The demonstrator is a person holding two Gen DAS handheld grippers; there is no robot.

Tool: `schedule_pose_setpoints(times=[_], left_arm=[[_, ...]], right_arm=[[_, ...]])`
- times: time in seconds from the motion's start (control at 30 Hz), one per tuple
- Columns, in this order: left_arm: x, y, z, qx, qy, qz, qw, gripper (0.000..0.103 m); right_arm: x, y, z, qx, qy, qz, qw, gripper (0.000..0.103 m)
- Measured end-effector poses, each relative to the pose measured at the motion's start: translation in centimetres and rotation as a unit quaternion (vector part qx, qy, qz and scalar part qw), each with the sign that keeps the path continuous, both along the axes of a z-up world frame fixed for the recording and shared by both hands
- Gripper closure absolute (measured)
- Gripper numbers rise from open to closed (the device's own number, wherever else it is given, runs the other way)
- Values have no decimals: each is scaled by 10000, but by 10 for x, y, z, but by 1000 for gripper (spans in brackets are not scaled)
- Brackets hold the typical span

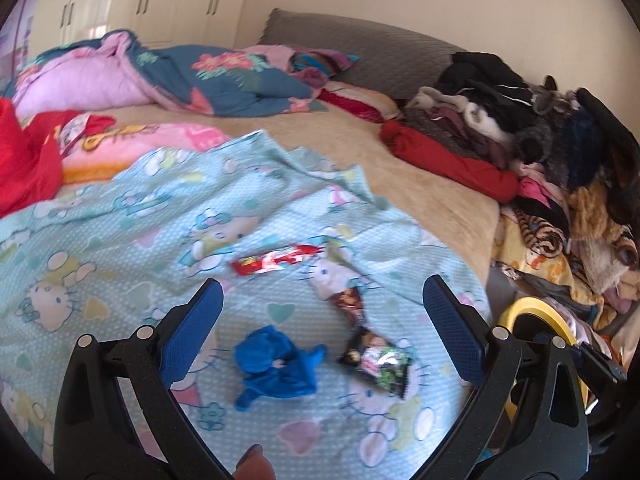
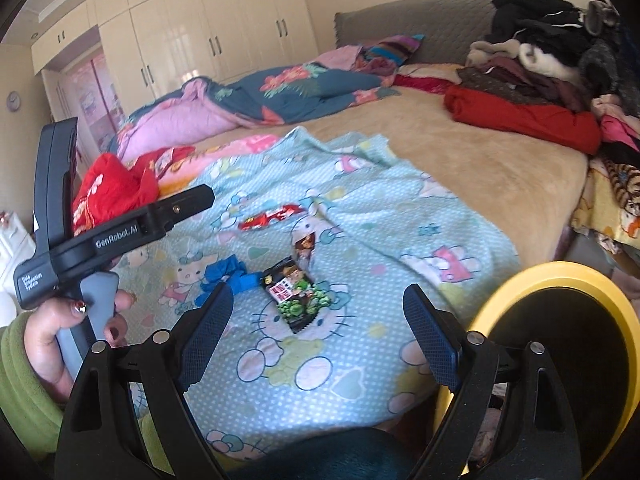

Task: Collect trash
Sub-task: 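Close the left tool on the blue glove while the right tool grasps the green snack packet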

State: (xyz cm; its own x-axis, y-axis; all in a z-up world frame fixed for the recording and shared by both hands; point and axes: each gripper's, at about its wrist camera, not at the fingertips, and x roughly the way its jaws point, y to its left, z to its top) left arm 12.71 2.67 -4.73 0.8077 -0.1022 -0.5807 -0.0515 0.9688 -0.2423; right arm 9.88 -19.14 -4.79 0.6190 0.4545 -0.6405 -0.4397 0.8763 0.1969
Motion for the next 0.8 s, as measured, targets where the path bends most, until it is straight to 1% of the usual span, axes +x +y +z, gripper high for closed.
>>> schedule_pose_setpoints(times=[0.2,0.3,0.37,0.43,0.6,0.7,0.73,0.8], left_arm=[[7,27,-18,-73,323,310,9990,11],[11,36,-28,-144,498,396,9979,11],[14,40,-37,-185,690,398,9967,11],[16,42,-44,-227,810,376,9957,16],[20,45,-59,-373,1058,263,9933,36],[22,46,-66,-518,1192,191,9913,42],[23,47,-69,-621,1272,133,9898,43],[24,46,-73,-698,1341,77,9885,45]], right_arm=[[13,24,-15,-204,179,268,9993,19],[22,34,-25,-320,342,420,9980,19],[28,40,-31,-408,417,509,9970,19],[32,46,-37,-488,500,575,9959,21],[46,58,-54,-702,734,758,9919,22],[55,62,-64,-827,879,832,9892,24],[57,63,-66,-859,913,852,9884,26],[63,68,-72,-932,993,901,9866,26]])
